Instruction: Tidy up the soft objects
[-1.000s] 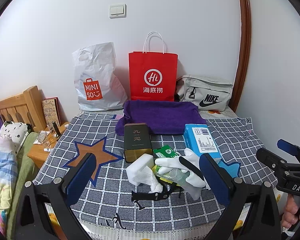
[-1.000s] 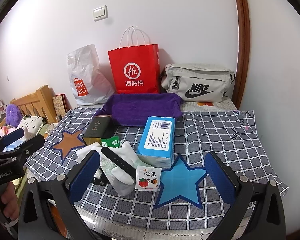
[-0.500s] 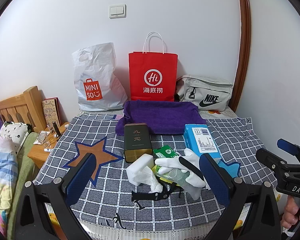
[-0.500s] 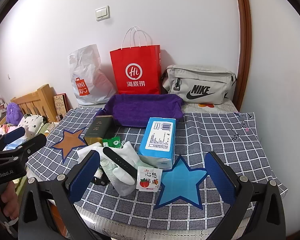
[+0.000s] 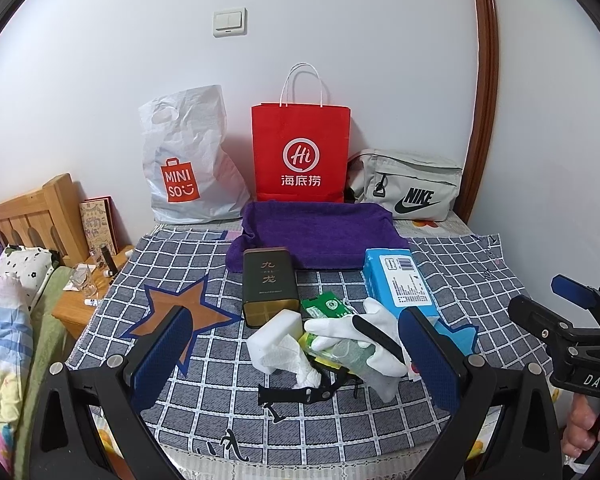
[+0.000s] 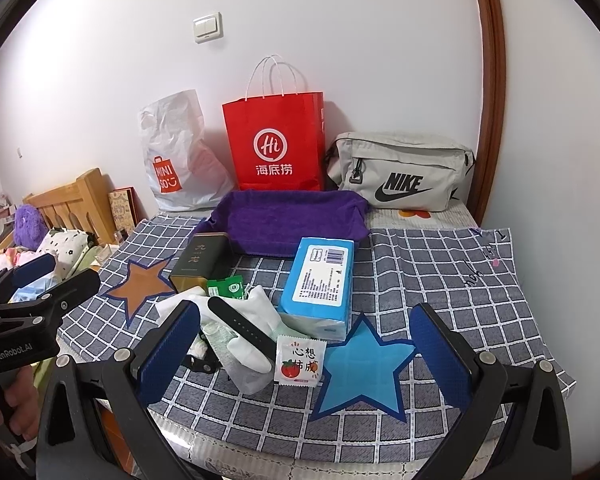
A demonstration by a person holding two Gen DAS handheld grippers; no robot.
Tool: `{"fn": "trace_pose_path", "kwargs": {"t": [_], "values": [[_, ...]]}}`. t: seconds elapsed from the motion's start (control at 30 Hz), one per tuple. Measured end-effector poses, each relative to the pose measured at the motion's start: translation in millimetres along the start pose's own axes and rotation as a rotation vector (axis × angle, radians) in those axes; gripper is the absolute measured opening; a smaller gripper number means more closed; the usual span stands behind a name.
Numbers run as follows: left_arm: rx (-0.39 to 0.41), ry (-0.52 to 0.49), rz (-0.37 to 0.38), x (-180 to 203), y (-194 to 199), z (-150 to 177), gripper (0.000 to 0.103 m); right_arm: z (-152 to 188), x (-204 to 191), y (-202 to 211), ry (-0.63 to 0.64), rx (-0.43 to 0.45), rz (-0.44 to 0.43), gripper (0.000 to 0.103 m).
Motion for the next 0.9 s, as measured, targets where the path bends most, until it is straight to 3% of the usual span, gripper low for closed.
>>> {"fn": "trace_pose_path", "kwargs": {"t": [0.33, 0.6, 0.8, 0.9], "values": [[-0.068, 0.005, -0.012, -7, -34, 9, 0.103, 14, 13, -30, -0.03, -0.059, -0.012, 0.103], [-0.146, 0.022, -0.04, -25, -77, 36, 0.103, 36, 24, -65, -0.029, -0.114, -0.021, 0.102], [-0.196, 0.05, -0.065, -41, -106, 56, 0.103, 59, 32, -94, -0.017, -0.167, -0.052, 0.101], [-0.214, 0.053, -0.067, -44, -118, 62, 0.103, 76, 36, -114, -0.059, -0.222, -0.113, 0.095]]}}
Point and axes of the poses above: each gripper's, at about its wrist camera, not at the fingertips, and y roughly against the way its jaws point, x to its right, z to its underside, the point moved 8 cm from there along -y, roughly the way its jaws point, and after that the axes turned 6 degrees about -z, right-handed, at the moved point
